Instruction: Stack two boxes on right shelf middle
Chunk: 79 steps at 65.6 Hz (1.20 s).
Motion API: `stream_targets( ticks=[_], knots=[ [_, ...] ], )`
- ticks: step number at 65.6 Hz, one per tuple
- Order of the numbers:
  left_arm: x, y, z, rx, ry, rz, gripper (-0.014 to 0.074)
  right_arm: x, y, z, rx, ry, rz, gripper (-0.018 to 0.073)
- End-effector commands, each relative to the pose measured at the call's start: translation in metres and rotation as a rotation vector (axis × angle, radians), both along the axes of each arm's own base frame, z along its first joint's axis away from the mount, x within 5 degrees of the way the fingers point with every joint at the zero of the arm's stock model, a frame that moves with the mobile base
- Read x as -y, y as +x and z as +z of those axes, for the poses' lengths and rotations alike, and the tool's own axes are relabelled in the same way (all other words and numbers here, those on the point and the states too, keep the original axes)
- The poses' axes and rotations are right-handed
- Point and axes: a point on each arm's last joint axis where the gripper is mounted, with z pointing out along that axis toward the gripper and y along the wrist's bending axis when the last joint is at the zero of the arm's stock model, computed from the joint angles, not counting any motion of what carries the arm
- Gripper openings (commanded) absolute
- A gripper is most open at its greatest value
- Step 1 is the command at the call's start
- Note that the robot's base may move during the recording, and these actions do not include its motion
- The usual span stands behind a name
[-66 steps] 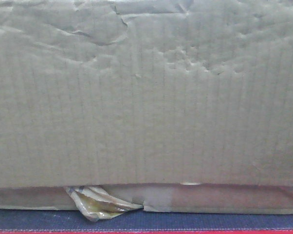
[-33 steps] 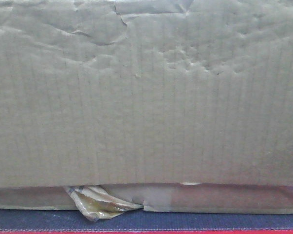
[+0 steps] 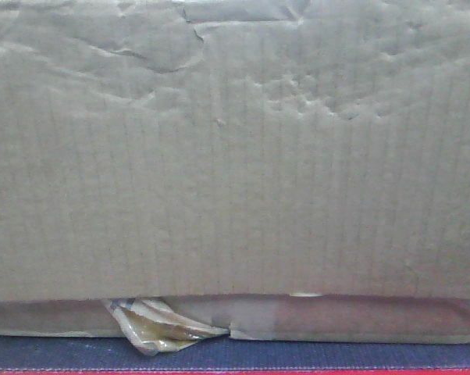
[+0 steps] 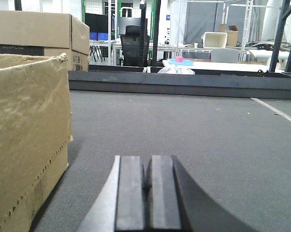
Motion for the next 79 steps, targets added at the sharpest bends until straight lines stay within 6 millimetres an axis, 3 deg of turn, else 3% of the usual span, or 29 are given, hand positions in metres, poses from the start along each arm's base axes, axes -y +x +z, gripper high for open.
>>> stream_targets(
  ticks=[1, 10, 17, 31, 40, 45, 59, 67, 79],
  knots=[
    [0.0, 0.002, 0.002, 0.014, 0.001, -0.004, -0.0084, 0.0, 0.0, 0.002, 0.023, -0.008, -0.005, -0.0161],
    [-0.001, 0.004, 0.009, 0.037, 0.004, 0.006, -0.0111, 0.0, 0.0, 0.002, 0.023, -0.008, -0.005, -0.0161],
    [-0.006, 0.007, 0.029, 0.088, 0.029, 0.06, -0.0111, 0.0, 0.0, 0.002, 0.023, -0.008, -0.005, -0.0161],
    [-0.024, -0.004, 0.103, 0.307, 0.101, 0.236, -0.0111, 0.0, 0.0, 0.002, 0.023, -0.008, -0.005, -0.0161],
    [-0.02, -0.018, 0.16, 0.492, 0.094, 0.306, -0.0111, 0.0, 0.0, 0.002, 0.023, -0.008, -0.005, -0.0161],
    [-0.007, -0.028, 0.193, 0.563, 0.079, 0.303, -0.0111, 0.0, 0.0, 0.002, 0.023, -0.008, -0.005, -0.0161],
    [0.046, -0.043, 0.244, 0.703, 0.071, 0.272, -0.0111, 0.0, 0.0, 0.002, 0.023, -0.008, -0.005, -0.0161],
    [0.085, -0.045, 0.255, 0.764, 0.073, 0.218, -0.0111, 0.0, 0.0, 0.002, 0.023, -0.008, -0.005, -0.0161],
    [0.152, -0.052, 0.254, 0.77, -0.088, 0.069, -0.0111, 0.0, 0.0, 0.002, 0.023, -0.008, -0.005, -0.0161]
  ],
)
